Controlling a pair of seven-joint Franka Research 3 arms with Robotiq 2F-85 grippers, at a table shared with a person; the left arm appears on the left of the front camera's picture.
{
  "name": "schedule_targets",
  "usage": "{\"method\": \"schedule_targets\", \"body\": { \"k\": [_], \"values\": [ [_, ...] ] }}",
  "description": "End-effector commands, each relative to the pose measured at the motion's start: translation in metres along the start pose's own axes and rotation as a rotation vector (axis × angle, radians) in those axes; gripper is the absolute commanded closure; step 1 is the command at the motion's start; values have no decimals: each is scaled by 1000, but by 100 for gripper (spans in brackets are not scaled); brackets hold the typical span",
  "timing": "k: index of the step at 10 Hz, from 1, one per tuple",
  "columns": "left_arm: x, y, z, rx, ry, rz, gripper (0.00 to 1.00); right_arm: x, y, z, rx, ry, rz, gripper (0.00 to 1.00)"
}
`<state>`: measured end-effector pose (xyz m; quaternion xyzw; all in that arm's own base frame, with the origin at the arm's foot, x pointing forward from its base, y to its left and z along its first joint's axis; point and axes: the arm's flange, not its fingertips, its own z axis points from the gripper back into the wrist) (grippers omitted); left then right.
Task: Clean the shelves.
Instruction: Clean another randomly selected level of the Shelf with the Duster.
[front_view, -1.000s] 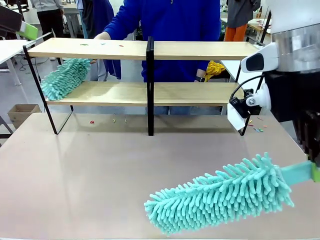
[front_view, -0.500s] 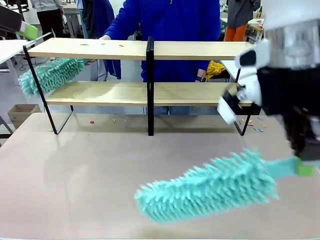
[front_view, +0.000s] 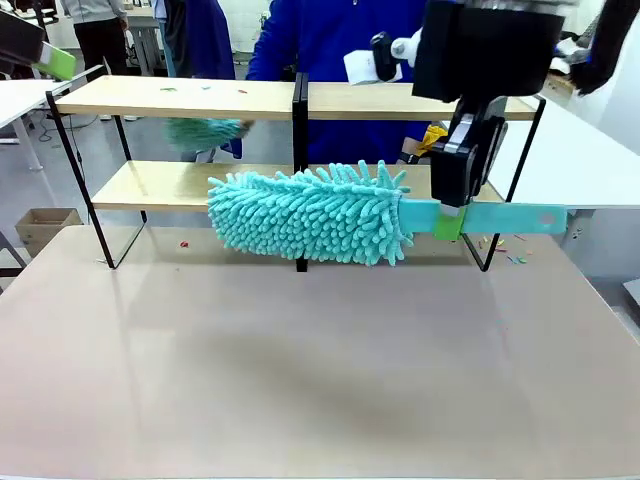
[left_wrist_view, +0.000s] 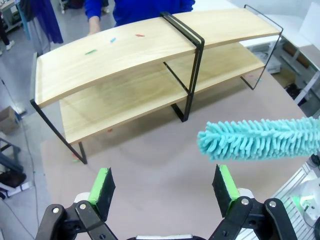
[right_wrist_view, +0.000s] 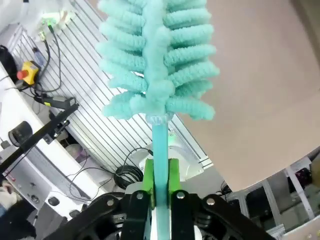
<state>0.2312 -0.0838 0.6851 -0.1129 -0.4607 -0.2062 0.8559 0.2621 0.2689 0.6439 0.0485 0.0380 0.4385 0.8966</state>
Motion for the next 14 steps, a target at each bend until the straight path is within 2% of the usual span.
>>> {"method": "schedule_targets", "body": {
  "k": [1,3,5,6,8,9,10,11,12,13,14],
  "values": [
    [0,0,0,-1,-1,-3,0,-6,0,3,-2,-11,-2,87],
    [0,0,0,-1,-1,-3,0,81,-22,-31,7,37,-68,87],
    [0,0,0,-1,-1,-3,0,144,-43,-85,14,57,-206,87],
    [0,0,0,-1,-1,-3,0,161,-47,-110,5,69,-255,87],
    [0,0,0,-1,-1,-3,0,190,-42,-155,10,24,-352,87],
    [0,0,0,-1,-1,-3,0,193,-37,-165,39,85,-311,87],
    [0,0,0,-1,-1,-3,0,181,-56,-163,42,54,-293,87],
    [0,0,0,-1,-1,-3,0,181,-56,-163,42,54,-293,87],
    [0,0,0,-1,-1,-3,0,192,-49,-180,52,77,-309,87],
    [0,0,0,-1,-1,-3,0,209,-49,-184,-1,86,-445,87],
    [0,0,0,-1,-1,-3,0,227,-50,-191,33,-48,-524,87]
  ]
}}
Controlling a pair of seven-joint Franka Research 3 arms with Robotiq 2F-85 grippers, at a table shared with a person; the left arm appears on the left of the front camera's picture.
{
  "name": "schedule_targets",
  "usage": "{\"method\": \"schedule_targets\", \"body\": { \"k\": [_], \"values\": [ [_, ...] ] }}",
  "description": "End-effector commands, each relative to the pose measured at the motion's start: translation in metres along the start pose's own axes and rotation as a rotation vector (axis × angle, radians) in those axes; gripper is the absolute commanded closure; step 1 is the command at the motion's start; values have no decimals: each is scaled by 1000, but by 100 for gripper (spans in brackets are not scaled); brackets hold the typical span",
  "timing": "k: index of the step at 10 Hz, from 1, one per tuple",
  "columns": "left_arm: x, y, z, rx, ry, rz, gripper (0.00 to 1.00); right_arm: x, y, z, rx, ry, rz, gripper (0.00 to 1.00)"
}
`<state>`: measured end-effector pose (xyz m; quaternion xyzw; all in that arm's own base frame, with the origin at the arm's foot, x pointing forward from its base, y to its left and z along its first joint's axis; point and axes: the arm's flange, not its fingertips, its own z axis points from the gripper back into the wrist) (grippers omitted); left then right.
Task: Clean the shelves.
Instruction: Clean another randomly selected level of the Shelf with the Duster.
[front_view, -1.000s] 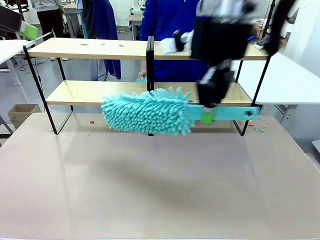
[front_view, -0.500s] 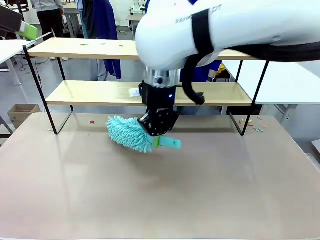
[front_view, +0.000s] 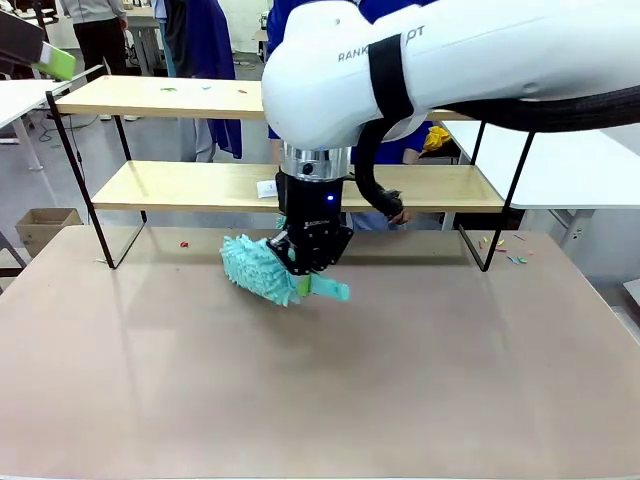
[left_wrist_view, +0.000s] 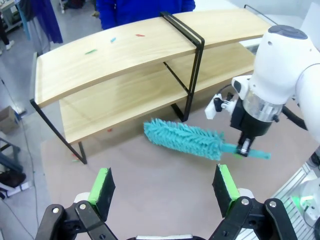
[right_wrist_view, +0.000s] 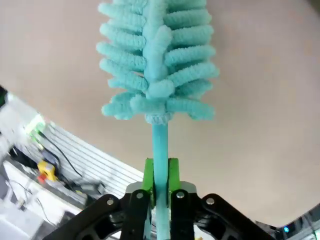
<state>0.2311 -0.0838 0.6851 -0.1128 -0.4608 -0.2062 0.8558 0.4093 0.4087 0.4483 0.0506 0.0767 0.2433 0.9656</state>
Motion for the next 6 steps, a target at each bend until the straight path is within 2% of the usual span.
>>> {"method": "schedule_targets", "body": {
  "k": [1,2,3,4,6],
  "values": [
    [0,0,0,-1,-1,-3,0,33,14,-18,114,-147,-167,87],
    [0,0,0,-1,-1,-3,0,41,9,-33,170,-189,-267,87],
    [0,0,0,-1,-1,-3,0,43,6,-45,212,-227,-308,87],
    [0,0,0,-1,-1,-3,0,43,5,-56,224,-232,-322,87],
    [0,0,0,-1,-1,-3,0,43,6,-69,223,-182,-304,87]
  ]
}}
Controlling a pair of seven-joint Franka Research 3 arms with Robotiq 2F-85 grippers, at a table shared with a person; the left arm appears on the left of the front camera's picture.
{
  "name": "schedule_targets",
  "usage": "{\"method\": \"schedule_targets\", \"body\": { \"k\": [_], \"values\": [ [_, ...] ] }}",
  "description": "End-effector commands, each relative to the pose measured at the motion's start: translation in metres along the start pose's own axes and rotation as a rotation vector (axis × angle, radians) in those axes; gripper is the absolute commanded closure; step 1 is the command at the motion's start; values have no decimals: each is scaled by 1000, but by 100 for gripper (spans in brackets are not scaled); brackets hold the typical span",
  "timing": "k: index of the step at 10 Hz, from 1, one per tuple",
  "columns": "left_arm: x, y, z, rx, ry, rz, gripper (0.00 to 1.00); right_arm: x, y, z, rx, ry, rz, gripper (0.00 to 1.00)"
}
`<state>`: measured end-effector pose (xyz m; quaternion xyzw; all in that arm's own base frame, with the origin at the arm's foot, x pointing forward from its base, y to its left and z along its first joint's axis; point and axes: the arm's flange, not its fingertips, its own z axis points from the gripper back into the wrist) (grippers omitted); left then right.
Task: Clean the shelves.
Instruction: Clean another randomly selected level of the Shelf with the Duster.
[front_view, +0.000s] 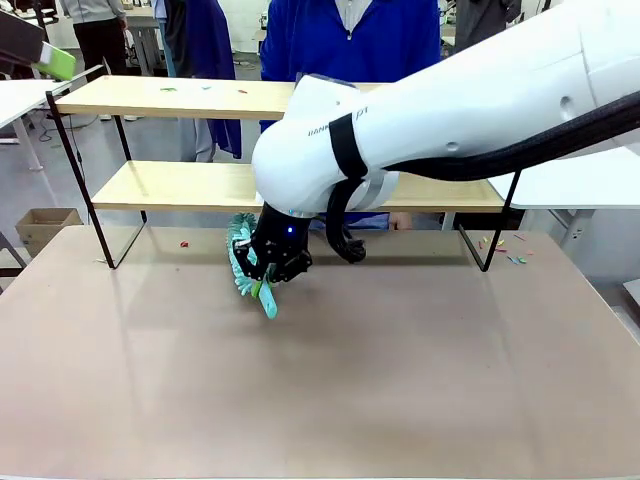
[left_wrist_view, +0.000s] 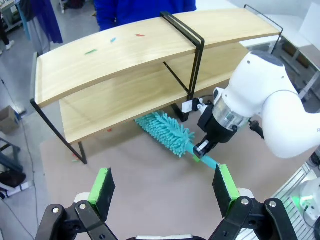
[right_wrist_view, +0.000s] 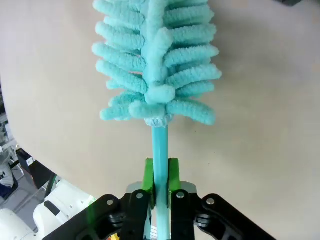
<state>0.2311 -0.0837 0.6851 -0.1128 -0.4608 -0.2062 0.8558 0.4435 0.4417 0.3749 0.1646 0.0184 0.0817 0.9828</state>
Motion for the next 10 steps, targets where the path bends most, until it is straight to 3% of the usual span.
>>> {"method": "schedule_targets", "body": {
  "k": [1,7,10],
  "values": [
    [0,0,0,-1,-1,-4,0,-12,-1,0,8,15,-3,87],
    [0,0,0,-1,-1,-4,0,-33,-8,21,43,-71,10,87],
    [0,0,0,-1,-1,-4,0,-42,-10,31,-30,-143,-58,87]
  ]
}}
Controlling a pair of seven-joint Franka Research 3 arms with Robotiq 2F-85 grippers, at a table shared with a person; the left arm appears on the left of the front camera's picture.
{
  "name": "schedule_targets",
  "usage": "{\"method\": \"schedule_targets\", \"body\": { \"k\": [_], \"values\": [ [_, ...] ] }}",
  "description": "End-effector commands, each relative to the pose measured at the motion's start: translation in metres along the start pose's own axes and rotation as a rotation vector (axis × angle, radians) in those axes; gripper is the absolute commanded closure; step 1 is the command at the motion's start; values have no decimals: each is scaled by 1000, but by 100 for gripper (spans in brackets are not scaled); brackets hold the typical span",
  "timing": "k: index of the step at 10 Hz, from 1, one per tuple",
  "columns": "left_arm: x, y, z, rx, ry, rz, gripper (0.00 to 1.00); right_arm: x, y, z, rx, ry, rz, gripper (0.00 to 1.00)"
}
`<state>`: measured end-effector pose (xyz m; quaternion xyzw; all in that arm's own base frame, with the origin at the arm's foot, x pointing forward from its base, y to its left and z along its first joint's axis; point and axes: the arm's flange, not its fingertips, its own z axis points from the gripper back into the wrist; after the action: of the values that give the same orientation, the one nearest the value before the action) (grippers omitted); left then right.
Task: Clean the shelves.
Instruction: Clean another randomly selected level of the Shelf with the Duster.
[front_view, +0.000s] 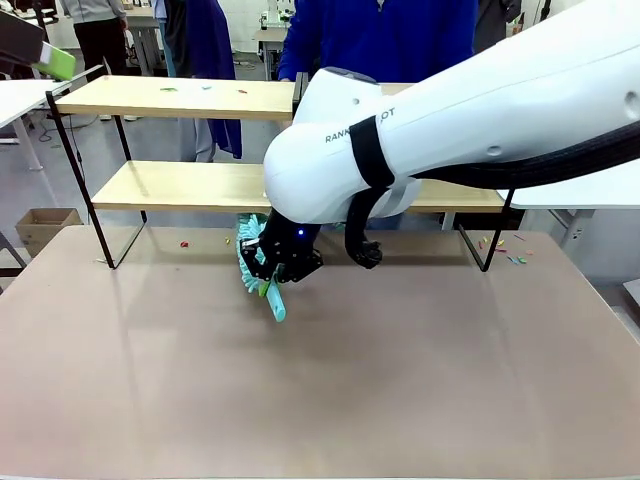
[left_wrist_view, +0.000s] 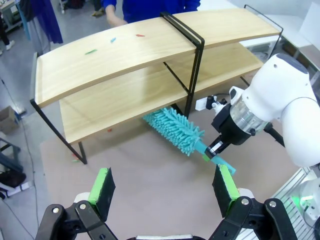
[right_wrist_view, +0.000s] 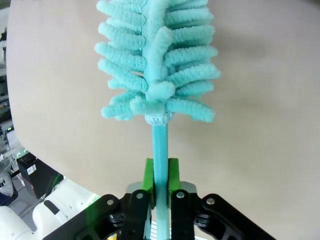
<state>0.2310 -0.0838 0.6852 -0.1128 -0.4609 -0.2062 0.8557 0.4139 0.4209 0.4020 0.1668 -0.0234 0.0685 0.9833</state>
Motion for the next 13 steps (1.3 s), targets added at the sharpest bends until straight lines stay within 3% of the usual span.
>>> {"method": "schedule_targets", "body": {
  "k": [1,5,13],
  "values": [
    [0,0,0,-1,-1,-3,0,-5,-4,-4,-40,-46,-53,87],
    [0,0,0,-1,-1,-3,0,20,6,-24,-100,-86,-79,87],
    [0,0,0,-1,-1,-3,0,61,44,-55,-22,46,46,87]
  ]
}}
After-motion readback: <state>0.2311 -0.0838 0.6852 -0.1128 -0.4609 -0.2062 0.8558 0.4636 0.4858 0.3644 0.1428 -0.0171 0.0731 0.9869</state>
